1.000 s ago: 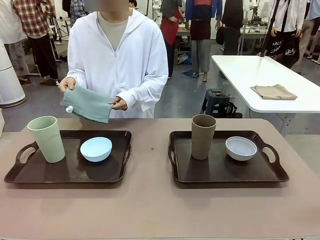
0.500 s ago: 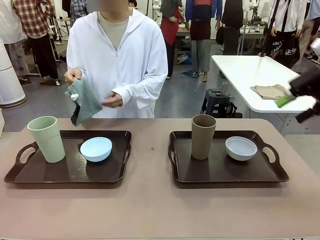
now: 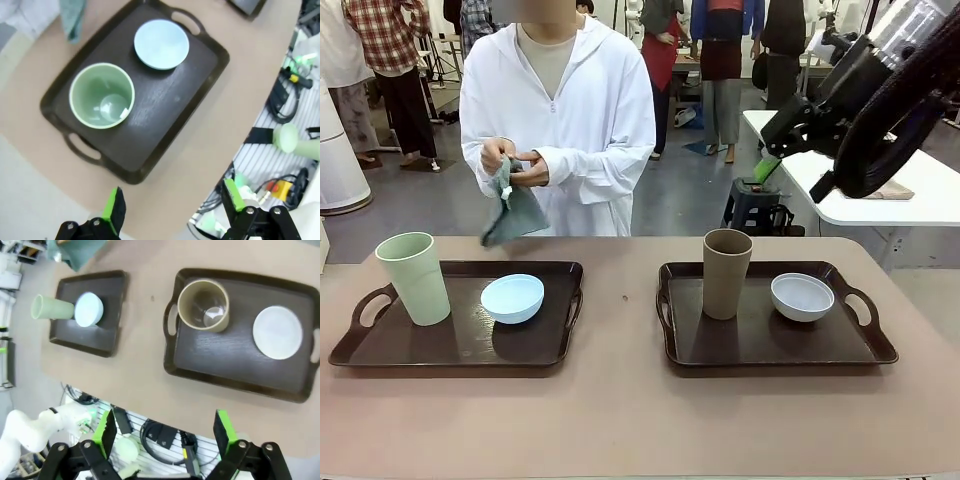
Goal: Set up a tray with a mat and arrange the tableware.
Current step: Pick up the Picnic Bowl and Reusable plastic cup from the Handle tray in front of the human's position and hold them in the air.
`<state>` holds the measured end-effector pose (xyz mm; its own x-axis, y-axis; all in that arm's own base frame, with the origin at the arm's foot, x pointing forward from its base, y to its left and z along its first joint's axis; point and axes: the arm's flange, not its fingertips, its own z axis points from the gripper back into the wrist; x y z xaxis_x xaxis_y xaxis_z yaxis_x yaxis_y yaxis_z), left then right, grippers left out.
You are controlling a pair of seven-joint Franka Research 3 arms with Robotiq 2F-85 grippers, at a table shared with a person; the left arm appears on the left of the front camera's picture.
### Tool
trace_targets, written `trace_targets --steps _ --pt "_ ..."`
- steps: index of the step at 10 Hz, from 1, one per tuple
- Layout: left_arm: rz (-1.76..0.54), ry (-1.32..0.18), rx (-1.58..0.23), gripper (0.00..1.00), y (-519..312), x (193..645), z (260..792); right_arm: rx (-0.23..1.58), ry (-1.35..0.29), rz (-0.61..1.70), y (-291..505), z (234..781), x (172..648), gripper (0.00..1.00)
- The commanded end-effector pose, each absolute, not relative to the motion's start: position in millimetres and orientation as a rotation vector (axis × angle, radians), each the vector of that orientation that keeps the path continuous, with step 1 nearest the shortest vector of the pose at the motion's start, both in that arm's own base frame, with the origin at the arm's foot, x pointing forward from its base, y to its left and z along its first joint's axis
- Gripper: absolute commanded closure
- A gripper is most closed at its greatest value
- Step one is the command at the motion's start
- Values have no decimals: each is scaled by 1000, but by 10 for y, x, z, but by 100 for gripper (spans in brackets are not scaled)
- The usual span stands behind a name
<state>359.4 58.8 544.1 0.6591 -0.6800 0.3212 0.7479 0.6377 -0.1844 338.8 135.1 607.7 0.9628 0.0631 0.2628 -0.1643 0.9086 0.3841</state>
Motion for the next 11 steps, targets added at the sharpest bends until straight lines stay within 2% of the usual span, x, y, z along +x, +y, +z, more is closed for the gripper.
trace_targets --steps 1,8,9,11 --pt "-805 -223 -315 0 635 3526 5482 438 -261 119 1118 6128 3247 0" --pt "-812 -237 -326 0 651 3549 5465 445 -264 114 1102 6176 3269 0" --pt "-1012 -203 -427 0 919 3659 5447 314 -253 110 1227 6059 3320 0" --pt "-1215 -328 -578 0 1249 3766 5290 257 -241 85 1541 6000 3400 0"
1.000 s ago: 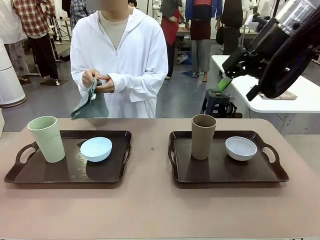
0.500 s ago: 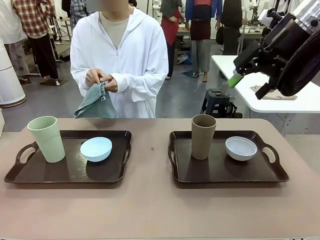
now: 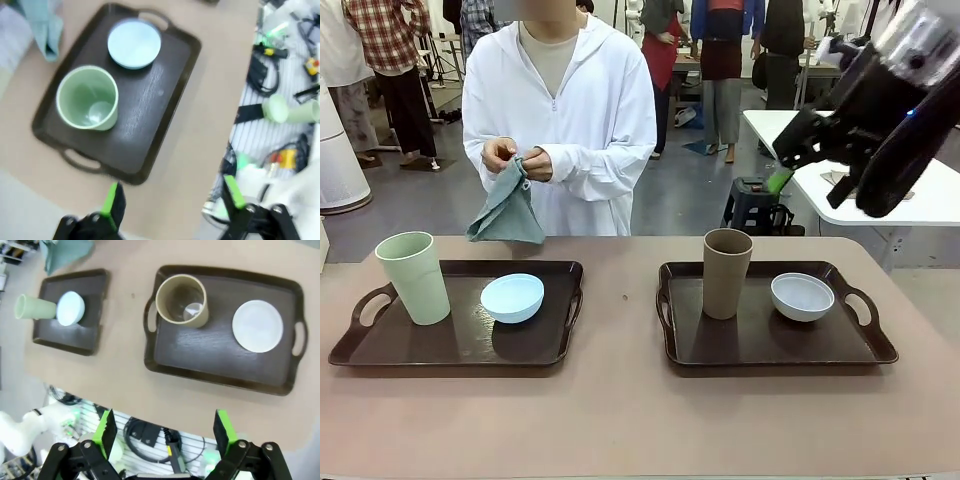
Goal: Set up a tray with a mat and arrange the tableware.
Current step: Pick up the Picnic Bowl and Reusable plastic cup from the Handle tray in front of the human's position and hold them in the air.
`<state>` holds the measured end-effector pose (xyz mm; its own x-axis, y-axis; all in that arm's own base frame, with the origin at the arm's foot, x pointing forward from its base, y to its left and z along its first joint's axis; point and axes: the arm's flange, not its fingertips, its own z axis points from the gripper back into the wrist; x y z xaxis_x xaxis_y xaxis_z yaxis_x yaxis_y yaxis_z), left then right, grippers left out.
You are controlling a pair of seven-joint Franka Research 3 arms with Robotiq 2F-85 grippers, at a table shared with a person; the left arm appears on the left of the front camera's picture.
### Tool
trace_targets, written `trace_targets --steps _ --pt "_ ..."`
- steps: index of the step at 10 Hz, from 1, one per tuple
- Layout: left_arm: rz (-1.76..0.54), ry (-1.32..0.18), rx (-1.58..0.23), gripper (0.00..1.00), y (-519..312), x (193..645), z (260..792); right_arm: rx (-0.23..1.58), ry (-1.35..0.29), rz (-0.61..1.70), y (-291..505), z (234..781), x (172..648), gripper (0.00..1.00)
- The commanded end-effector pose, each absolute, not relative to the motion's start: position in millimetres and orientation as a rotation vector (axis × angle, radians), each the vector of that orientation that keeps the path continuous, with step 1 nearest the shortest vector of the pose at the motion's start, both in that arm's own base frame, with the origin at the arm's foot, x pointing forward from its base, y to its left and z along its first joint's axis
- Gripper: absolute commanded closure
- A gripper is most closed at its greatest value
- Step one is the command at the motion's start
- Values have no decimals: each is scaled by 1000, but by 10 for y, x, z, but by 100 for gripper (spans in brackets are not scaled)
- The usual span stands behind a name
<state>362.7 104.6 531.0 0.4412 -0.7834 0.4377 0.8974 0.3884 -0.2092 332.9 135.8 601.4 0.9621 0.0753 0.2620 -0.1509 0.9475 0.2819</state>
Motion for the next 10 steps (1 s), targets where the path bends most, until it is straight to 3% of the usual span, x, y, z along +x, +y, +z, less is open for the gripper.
trace_targets --steps 1,5,7,8,9,10 --pt "-1245 -355 -643 0 1336 3880 5180 237 -220 100 1782 5972 3459 0" --pt "-1325 -582 -688 0 1511 4152 4883 268 -202 93 2456 5652 3764 0" --pt "-1375 -554 -706 0 1597 4247 4730 265 -192 56 2707 5480 3939 0" --pt "-1396 -538 -688 0 1659 4264 4741 245 -199 200 2786 5466 3925 0" --pt "-1409 -534 -642 0 1633 4184 4875 281 -183 98 2568 5495 3832 0" --pt "-1355 -546 -689 0 1561 4211 4667 281 -183 98 2568 5495 3832 0"
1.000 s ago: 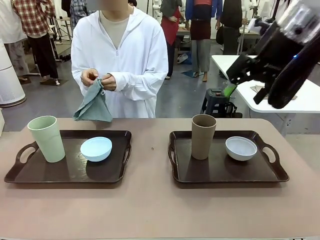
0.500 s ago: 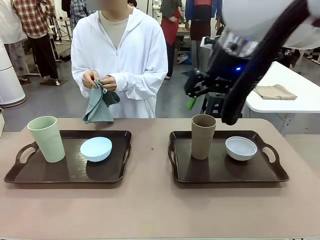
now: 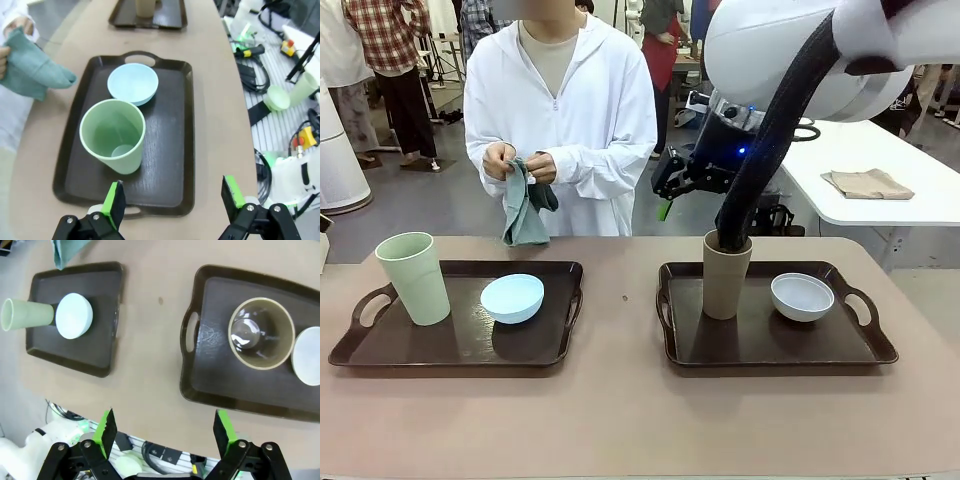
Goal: Set up a tray with a mat and arrange the tableware.
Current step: Pick up the Picnic Bowl and Reusable plastic cup from the Handle tray in front of the human's position and hold them in the air.
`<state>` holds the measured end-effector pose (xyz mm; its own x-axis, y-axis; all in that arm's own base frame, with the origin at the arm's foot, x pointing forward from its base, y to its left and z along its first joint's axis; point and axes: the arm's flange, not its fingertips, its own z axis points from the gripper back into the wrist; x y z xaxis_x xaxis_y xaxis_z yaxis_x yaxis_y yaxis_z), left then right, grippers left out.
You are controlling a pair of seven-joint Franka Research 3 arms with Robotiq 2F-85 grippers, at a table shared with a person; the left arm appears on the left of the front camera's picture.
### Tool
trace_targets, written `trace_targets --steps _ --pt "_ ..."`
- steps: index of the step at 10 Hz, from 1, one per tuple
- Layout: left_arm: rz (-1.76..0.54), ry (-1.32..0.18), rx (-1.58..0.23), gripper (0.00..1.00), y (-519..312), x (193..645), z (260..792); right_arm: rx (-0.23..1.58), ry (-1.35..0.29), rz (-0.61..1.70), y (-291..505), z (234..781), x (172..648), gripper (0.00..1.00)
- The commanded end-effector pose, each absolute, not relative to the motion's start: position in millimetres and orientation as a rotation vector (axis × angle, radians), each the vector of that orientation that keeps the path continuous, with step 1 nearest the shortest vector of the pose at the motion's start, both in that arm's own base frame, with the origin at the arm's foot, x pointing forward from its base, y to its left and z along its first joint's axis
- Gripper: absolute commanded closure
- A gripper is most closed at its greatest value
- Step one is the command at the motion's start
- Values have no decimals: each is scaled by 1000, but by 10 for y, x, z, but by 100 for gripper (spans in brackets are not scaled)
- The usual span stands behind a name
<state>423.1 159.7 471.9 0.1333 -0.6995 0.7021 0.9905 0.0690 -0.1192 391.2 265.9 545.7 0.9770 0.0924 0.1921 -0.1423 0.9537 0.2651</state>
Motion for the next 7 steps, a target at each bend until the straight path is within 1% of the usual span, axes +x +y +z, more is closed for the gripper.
trace_targets --steps 1,3,4,5,7 --pt "-1355 -546 -689 0 1561 4211 4667 281 -183 98 2568 5495 3832 0" --pt "-1367 -538 -677 0 1584 4230 4697 284 -184 114 2620 5499 3907 0" --pt "-1339 -611 -690 0 1711 4379 4736 271 -177 85 2770 5384 3981 0" --pt "-1334 -670 -738 0 1784 4523 4655 248 -173 61 2982 5292 4086 0" --pt "-1371 -759 -743 0 1877 4744 4434 220 -165 85 3511 5180 4244 0"
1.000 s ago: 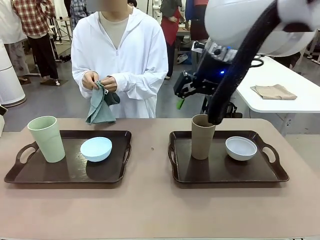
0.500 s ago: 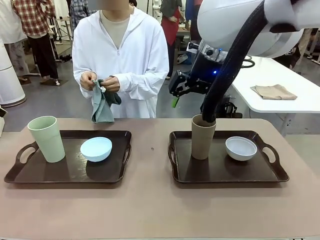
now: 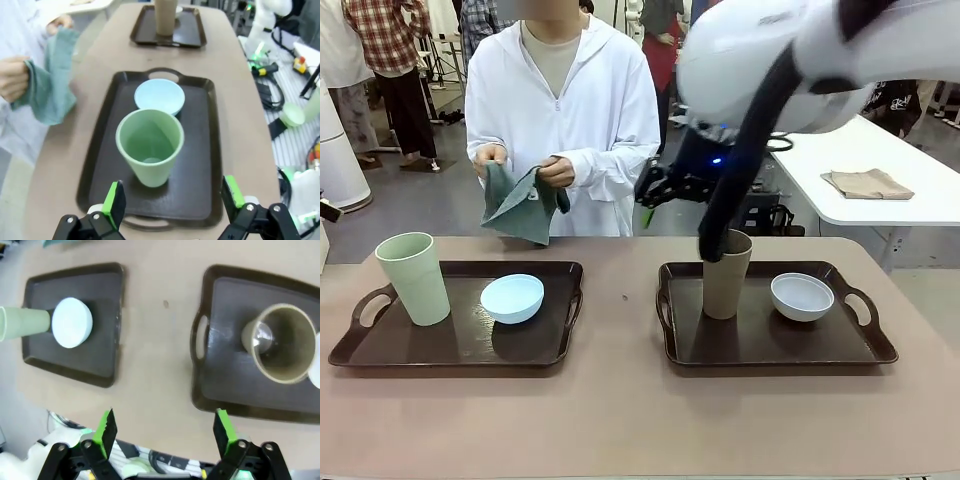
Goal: Set up a tray with a mat and arrange the tableware.
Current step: Pick up the Picnic Bowl and Reusable plastic cup from the Handle tray in front of the human's position and hold them in the air.
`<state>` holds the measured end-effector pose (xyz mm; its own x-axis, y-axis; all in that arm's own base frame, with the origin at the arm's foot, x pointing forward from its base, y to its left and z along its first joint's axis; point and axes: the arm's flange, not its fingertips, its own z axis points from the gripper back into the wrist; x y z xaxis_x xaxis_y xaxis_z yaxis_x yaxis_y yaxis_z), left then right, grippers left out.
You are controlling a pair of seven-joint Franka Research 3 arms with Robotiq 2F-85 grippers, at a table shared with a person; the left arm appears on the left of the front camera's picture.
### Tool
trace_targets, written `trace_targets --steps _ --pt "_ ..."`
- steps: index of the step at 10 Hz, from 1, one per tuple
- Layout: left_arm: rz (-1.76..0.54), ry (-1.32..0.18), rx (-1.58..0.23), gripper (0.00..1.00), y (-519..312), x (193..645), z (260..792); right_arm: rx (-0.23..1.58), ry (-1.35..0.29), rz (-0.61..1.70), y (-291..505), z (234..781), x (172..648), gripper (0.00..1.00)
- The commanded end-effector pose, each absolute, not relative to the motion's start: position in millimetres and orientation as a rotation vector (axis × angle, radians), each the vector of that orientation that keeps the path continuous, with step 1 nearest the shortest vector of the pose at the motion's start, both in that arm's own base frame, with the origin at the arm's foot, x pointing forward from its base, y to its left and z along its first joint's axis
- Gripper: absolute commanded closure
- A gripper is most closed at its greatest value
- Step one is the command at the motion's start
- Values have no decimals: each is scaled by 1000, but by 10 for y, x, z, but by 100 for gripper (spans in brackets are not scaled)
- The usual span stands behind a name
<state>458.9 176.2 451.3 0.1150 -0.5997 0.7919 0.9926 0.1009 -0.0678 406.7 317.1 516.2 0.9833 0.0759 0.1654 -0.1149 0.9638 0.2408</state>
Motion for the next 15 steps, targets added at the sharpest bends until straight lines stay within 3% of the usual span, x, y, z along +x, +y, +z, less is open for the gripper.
trace_targets --steps 1,7,11,15 --pt "-1377 -751 -755 0 1934 4855 4332 217 -152 115 3740 5109 4316 0" --pt "-1400 -809 -883 0 2052 5045 3818 208 -77 157 4456 4693 4591 0" --pt "-1393 -864 -844 0 1968 5047 3412 170 -64 174 4877 4520 4678 0" --pt "-1379 -814 -868 0 1978 5082 3310 203 -54 200 4822 4459 4618 0"
